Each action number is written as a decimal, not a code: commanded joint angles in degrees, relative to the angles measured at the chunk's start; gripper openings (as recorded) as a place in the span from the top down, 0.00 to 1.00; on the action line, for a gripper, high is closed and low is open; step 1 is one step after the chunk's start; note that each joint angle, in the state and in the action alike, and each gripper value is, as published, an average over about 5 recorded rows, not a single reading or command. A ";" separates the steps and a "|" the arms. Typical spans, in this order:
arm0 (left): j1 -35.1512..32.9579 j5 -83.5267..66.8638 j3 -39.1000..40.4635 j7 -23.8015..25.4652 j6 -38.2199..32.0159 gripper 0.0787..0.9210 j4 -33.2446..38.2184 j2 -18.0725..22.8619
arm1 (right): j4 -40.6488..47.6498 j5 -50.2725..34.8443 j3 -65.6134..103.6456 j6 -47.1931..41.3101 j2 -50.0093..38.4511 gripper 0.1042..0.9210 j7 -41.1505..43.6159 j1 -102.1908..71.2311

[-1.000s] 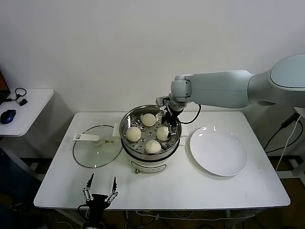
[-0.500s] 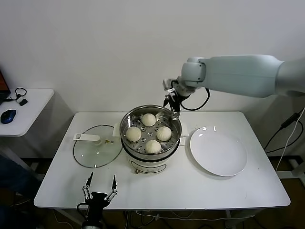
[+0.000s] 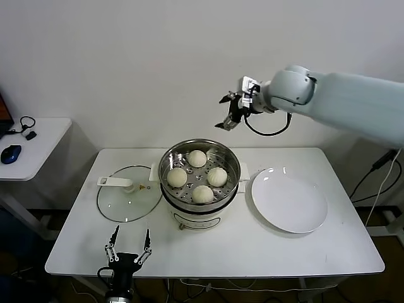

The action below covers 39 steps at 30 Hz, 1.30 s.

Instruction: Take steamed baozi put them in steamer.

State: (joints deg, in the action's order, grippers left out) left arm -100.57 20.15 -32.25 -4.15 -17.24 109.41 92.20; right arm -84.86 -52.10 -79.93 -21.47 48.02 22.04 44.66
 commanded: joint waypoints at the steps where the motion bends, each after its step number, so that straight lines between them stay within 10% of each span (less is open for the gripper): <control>1: 0.24 -0.83 -0.85 0.07 0.84 0.12 0.62 2.80 | -16.22 5.78 39.75 -2.19 -21.97 0.12 -22.06 -28.22; 9: 1.02 -2.19 -2.53 0.36 1.46 0.12 0.74 2.80 | -29.31 4.33 75.69 7.87 -26.87 0.12 -30.32 -70.17; 18: 0.72 -2.57 -3.95 0.53 1.47 0.12 1.10 2.80 | -32.19 16.52 106.12 19.20 -10.33 0.12 -28.75 -106.53; 39: 0.23 -3.29 -5.05 1.45 2.85 0.12 3.18 2.80 | -30.71 29.29 112.33 48.73 24.48 0.12 -14.67 -144.61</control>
State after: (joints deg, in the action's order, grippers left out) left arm -100.37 17.25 -37.19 -3.00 -14.67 112.25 92.20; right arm -115.46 -28.43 26.79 10.59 57.13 2.31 -75.49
